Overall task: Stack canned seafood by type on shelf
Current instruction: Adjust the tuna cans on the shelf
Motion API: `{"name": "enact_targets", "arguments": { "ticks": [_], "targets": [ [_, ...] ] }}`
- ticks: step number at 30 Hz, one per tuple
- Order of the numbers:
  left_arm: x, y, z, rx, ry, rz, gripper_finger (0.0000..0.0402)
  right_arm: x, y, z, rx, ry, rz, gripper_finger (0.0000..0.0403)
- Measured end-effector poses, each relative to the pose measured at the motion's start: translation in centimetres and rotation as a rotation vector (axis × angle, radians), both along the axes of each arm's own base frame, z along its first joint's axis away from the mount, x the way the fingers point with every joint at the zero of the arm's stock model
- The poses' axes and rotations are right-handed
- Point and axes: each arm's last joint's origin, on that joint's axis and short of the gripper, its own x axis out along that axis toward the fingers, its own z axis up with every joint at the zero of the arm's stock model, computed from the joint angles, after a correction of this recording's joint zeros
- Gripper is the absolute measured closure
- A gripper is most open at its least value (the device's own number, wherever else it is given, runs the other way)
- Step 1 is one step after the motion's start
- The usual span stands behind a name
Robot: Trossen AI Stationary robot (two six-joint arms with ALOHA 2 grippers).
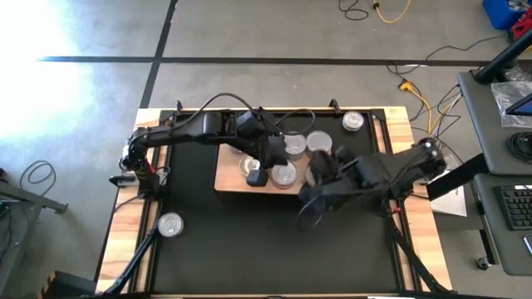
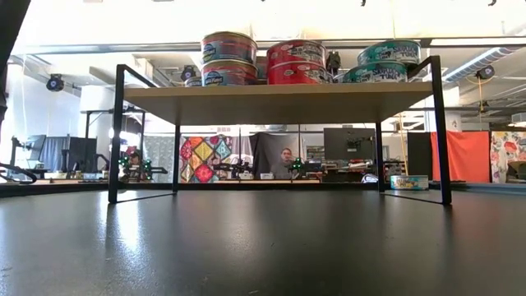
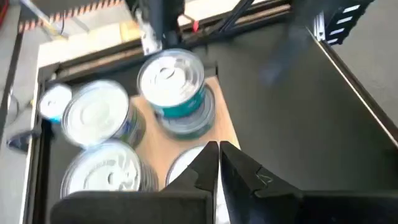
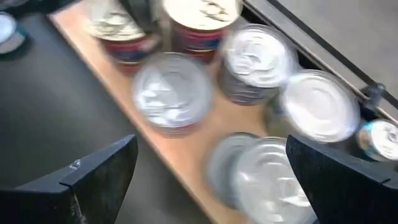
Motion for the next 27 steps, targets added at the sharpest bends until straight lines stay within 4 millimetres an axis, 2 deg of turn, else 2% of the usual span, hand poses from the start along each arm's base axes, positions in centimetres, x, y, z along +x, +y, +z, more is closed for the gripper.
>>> {"name": "enact_targets", "arguments": {
  "ticks": [5,9,14,18,24,27],
  "targets": [
    [-0.8,-0.7,0.6,-0.067,0.05,0.053,0.0402,-2.6,-2.3,-0.3,0.005,0.036,-0.038,0.0005],
    [-2.0,-2.1,0.6,-0.065,0.104,0.12,0.0402,-4.8,-3.0,-1.3,0.051,0.084,-0.039,0.0036],
    [-4.9,-3.4,0.8,-0.056,0.186,0.227,0.0402,-6.1,-3.3,-2.7,0.066,0.106,-0.061,0.013],
    [-8.1,-3.3,0.6,-0.057,0.239,0.344,0.0402,-5.8,-3.2,-3.8,0.055,0.119,-0.035,0.0223],
    [-13.1,-2.7,-1.9,-0.062,0.274,0.531,0.0402,-4.5,-3.0,-5.4,0.013,0.19,0.026,0.0364],
    [-14.3,-2.5,-3.5,-0.067,0.248,0.581,0.0402,-4.0,-3.4,-5.7,-0.003,0.214,0.024,0.0386]
  ]
}}
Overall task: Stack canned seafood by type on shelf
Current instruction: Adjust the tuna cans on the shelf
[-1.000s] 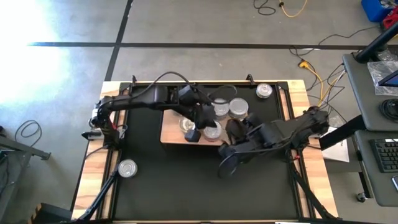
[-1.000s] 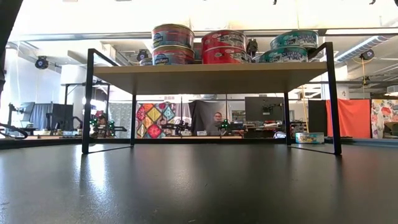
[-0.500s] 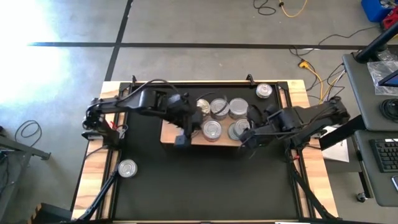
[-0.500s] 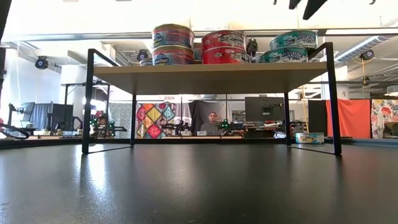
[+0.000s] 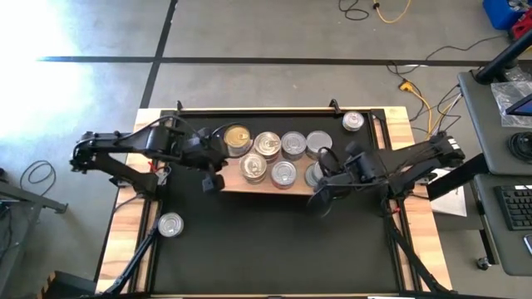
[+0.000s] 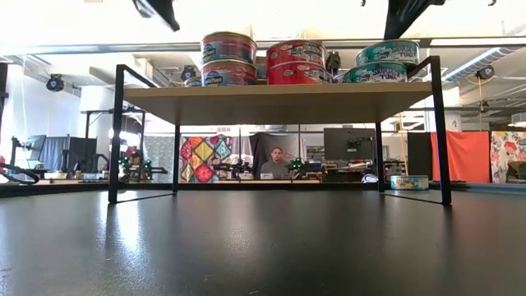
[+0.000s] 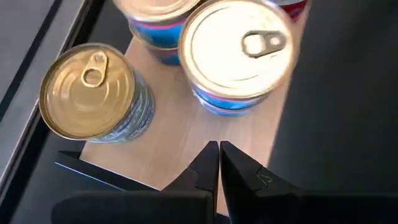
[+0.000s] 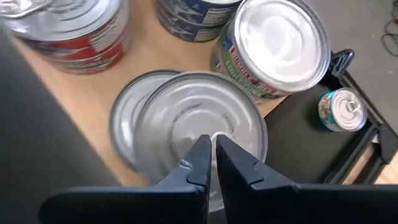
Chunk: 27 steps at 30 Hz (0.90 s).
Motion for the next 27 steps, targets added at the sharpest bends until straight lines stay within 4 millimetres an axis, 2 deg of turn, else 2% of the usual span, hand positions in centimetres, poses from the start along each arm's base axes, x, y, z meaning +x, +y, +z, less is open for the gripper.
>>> {"name": "enact_targets", "arguments": {
  "ticks": [4,9,12,16,21,27],
  "targets": [
    [0.3,0.0,-2.5,-0.004,-0.001,0.035,0.0402,0.5,-0.7,-0.3,-0.002,0.018,-0.01,0.0392],
    [2.0,-0.2,-5.7,-0.003,0.061,0.036,0.0402,1.8,-0.7,-0.5,0.09,-0.047,0.06,0.0393],
    [3.1,-0.3,-6.8,0.007,0.077,0.019,0.0402,2.2,-0.5,-0.5,0.101,-0.072,0.072,0.0394],
    [4.1,-0.4,-7.7,0.02,0.082,-0.005,0.0402,2.4,-0.5,-0.5,0.104,-0.088,0.073,0.0394],
    [5.1,-0.5,-7.7,0.024,0.073,-0.014,0.0402,1.8,-0.6,0.9,0.111,-0.105,0.085,0.0394],
    [6.2,-0.9,-8.1,0.029,0.058,-0.036,0.0402,0.6,-1.5,0.4,0.097,0.037,0.017,0.0394]
  ]
}}
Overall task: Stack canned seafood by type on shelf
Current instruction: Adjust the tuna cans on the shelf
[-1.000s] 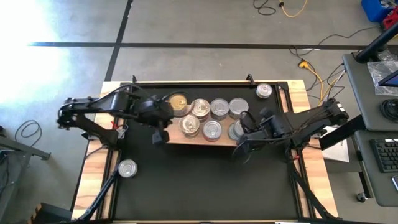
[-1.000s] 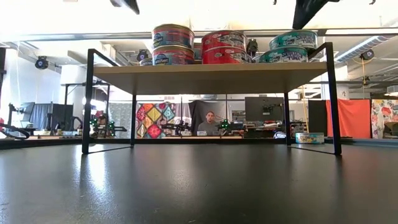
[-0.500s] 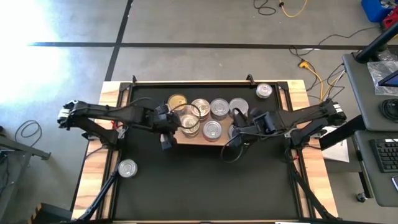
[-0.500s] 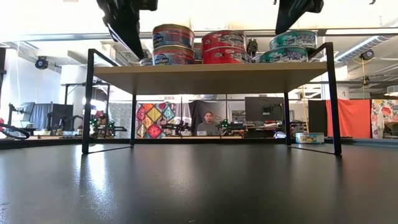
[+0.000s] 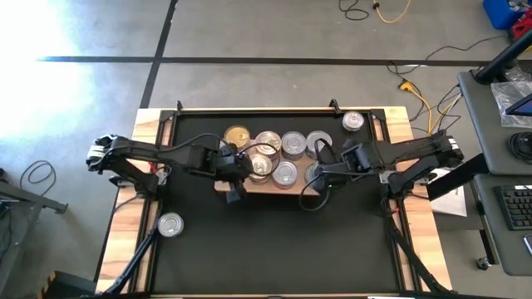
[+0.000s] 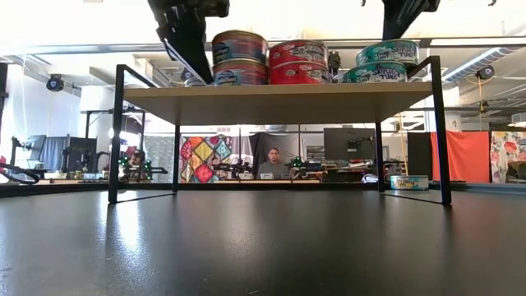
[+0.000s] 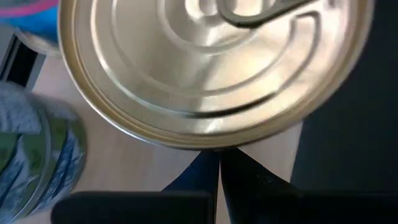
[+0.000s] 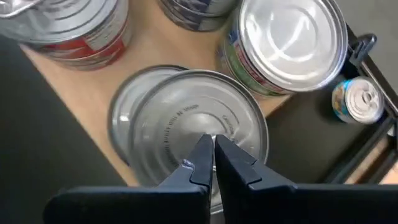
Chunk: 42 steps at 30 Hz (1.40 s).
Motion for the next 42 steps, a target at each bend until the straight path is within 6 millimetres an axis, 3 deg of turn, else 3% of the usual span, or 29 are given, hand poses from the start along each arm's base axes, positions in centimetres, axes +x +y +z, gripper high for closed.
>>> {"name": "enact_targets", "arguments": {
  "ticks": [7,16,22,27,34,42],
  "targets": [
    [-0.3,-1.3,0.4,-0.012,-0.027,-0.029,0.0402,1.5,0.4,-0.8,0.031,-0.036,0.045,0.0394],
    [-2.8,-3.7,2.5,-0.077,-0.083,-0.034,0.0402,3.6,0.9,-2.3,0.024,-0.022,0.089,0.0394],
    [-4.5,-6.6,2.9,-0.118,-0.069,-0.093,0.0402,3.6,1.0,-0.7,0.053,-0.072,0.124,0.0394],
    [-6.0,-7.9,2.4,-0.108,0.006,-0.042,0.0402,3.1,0.9,0.5,0.039,-0.102,0.145,0.0394],
    [-5.4,-7.0,2.6,0.048,-0.083,0.052,0.0402,3.9,1.0,0.7,0.018,-0.157,0.175,0.0394],
    [-2.6,-3.6,0.9,0.172,0.002,0.067,0.0402,3.5,3.1,4.8,0.011,-0.318,0.257,0.0394]
  ]
}}
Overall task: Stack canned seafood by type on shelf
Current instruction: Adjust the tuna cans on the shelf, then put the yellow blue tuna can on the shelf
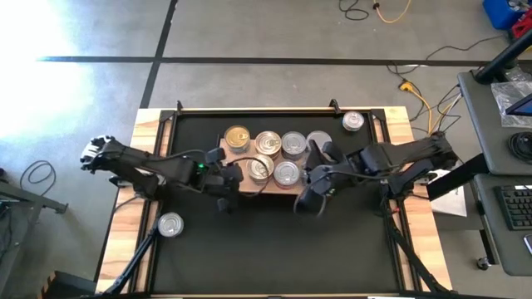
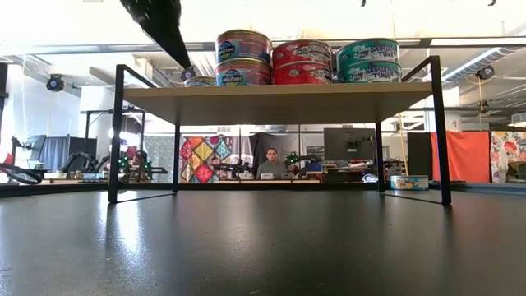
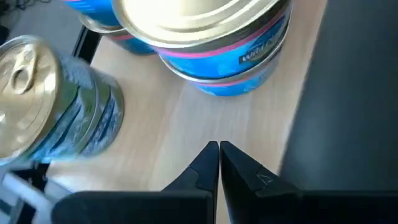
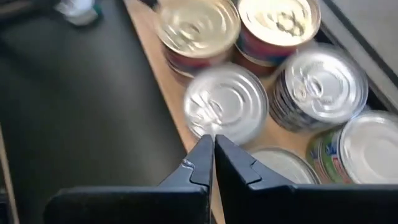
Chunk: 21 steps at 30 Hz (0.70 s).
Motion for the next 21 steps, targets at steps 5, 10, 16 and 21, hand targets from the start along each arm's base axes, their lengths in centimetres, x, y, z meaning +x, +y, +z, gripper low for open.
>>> {"name": "enact_targets", "arguments": {
  "ticks": [5,10,16,21],
  "targets": [
    [2.1,0.8,-1.7,0.047,0.04,-0.034,0.0402,-0.9,1.9,2.1,-0.022,-0.082,0.045,0.0394],
    [4.0,0.7,-2.9,0.142,0.014,-0.036,0.0402,-1.7,3.7,3.0,-0.033,-0.136,0.068,0.0394],
    [3.5,-0.1,-2.8,0.068,0.036,-0.082,0.0402,-2.6,5.5,3.2,-0.016,-0.148,0.117,0.0394],
    [0.2,0.5,-0.5,-0.009,0.067,-0.036,0.0402,-3.0,6.4,3.0,0.011,-0.145,0.116,0.0394]
  ]
}}
